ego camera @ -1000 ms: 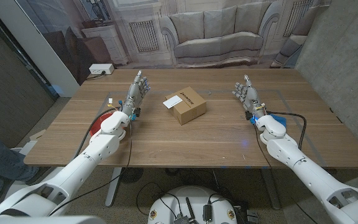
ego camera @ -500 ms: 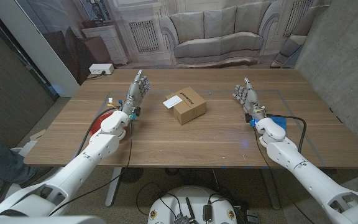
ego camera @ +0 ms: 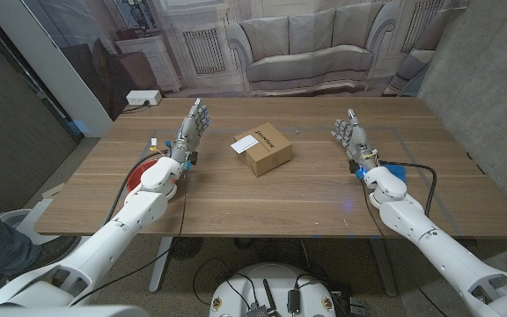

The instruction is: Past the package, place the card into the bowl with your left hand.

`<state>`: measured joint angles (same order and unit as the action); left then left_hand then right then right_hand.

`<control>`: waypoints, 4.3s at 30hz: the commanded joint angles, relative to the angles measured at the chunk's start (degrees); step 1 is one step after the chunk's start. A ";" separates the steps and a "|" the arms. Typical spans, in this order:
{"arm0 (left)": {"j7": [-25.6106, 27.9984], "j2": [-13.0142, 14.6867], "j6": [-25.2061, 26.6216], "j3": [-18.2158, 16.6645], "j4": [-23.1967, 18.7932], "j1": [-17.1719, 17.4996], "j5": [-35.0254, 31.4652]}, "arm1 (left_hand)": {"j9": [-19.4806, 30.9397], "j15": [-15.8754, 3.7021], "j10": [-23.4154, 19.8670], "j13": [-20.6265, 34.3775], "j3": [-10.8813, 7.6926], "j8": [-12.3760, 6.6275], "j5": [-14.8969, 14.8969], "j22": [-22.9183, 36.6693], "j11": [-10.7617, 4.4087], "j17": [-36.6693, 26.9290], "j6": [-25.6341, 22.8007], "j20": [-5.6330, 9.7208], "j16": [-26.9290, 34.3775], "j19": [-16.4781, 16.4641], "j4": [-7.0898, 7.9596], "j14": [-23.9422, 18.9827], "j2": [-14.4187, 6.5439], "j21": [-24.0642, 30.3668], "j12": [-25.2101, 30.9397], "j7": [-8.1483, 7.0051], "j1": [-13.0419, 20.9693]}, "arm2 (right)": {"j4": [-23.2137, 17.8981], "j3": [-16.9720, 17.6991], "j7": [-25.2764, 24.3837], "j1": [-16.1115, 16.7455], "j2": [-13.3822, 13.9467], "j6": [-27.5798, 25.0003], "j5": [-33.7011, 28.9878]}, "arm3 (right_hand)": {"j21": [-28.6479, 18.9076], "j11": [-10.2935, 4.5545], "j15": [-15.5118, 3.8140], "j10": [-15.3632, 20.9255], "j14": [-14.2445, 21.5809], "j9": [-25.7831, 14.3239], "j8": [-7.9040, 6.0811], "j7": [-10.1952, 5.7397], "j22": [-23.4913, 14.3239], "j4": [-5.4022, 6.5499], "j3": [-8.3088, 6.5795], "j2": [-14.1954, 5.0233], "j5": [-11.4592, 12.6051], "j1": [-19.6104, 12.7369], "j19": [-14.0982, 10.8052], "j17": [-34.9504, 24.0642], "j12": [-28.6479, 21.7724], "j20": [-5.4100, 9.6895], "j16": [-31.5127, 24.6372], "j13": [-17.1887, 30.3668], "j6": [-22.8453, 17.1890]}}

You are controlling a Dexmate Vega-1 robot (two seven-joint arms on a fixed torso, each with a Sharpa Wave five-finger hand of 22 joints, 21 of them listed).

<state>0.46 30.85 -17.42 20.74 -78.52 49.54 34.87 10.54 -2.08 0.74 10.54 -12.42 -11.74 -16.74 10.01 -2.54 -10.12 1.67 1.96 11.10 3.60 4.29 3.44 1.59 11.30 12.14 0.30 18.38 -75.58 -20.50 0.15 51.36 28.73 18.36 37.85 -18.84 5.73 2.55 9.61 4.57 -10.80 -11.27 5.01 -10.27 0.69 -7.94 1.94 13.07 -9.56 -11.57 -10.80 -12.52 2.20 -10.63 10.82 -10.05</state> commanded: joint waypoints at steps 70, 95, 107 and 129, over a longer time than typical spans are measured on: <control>25.57 2.43 -9.39 -1.65 -6.58 8.65 -32.74 | 0.33 -3.66 -13.15 0.34 -4.09 -2.64 1.39 0.18 -3.26 -0.03 -14.74 2.91 0.02 0.94 -7.99 -10.03 -2.73 -1.07 1.66 -2.74 13.75 | -10.27 0.75 -8.49 2.97 1.31 -3.70 -2.78 | 1.31 0.02 -0.02 1.41 1.23 -0.31 -0.50 -0.16 -0.16 -0.50 -0.16 -0.73 -0.18 -0.96 -0.97 -0.18 -0.55 1.15 -0.62 0.28 -1.27; 34.01 2.54 -5.98 -0.22 -8.57 9.62 -44.35 | 0.31 -4.47 -15.63 0.34 -5.16 -2.77 1.57 0.21 -4.63 0.02 -17.45 1.85 -0.23 2.45 -10.47 -10.00 -2.84 -0.51 1.52 -4.17 17.63 | -12.13 1.44 -9.38 3.73 2.00 -4.46 -2.64 | 1.77 0.02 0.05 1.42 1.12 -0.32 -0.45 -0.05 -0.18 -0.66 -0.17 -0.99 -0.33 -1.22 -0.95 -0.18 -0.52 1.03 -0.52 0.29 -1.29; 38.70 4.54 -0.52 -0.43 -13.01 11.71 -50.86 | 0.32 -4.70 -16.26 0.36 -5.53 -2.69 1.62 0.19 -4.70 0.05 -18.03 1.83 -0.26 2.15 -11.58 -10.13 -2.55 -0.24 1.40 -4.55 19.36 | -11.42 0.90 -8.79 2.66 1.37 -4.52 -2.61 | 1.96 0.13 0.03 1.56 1.32 -0.32 -0.48 -0.05 -0.19 -0.73 -0.16 -1.10 -0.41 -1.34 -1.02 -0.18 -0.57 1.01 -0.58 0.29 -1.44; 46.93 7.66 14.23 1.59 -20.77 14.64 -64.36 | 0.36 -5.60 -18.25 0.40 -5.98 -2.70 1.76 0.19 -5.61 0.07 -19.98 1.72 -0.03 1.61 -13.10 -11.48 -1.68 0.05 1.35 -5.80 22.43 | -11.03 1.12 -8.29 2.67 1.20 -3.89 -2.14 | 2.25 -0.02 -0.01 2.28 1.81 -0.33 -0.63 0.10 -0.20 -0.94 -0.18 -1.34 -0.57 -1.68 -1.45 -0.17 -0.81 0.96 -0.66 0.30 -2.02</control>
<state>43.86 37.10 -10.02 21.06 -96.11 63.06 -23.47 10.81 -2.07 -16.74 10.80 -18.24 -14.39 -15.04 9.99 -8.19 -9.86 -17.67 1.96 11.10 5.67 -8.53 -7.41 -0.01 10.85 13.47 -5.52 40.17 -86.63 -19.49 -8.34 54.09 29.95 14.34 35.44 -16.64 5.84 2.77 11.36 5.78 -10.78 -11.69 5.11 -10.25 0.22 -7.92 0.66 12.63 -10.83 -12.43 -10.78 -12.96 2.34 -11.18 10.81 -11.38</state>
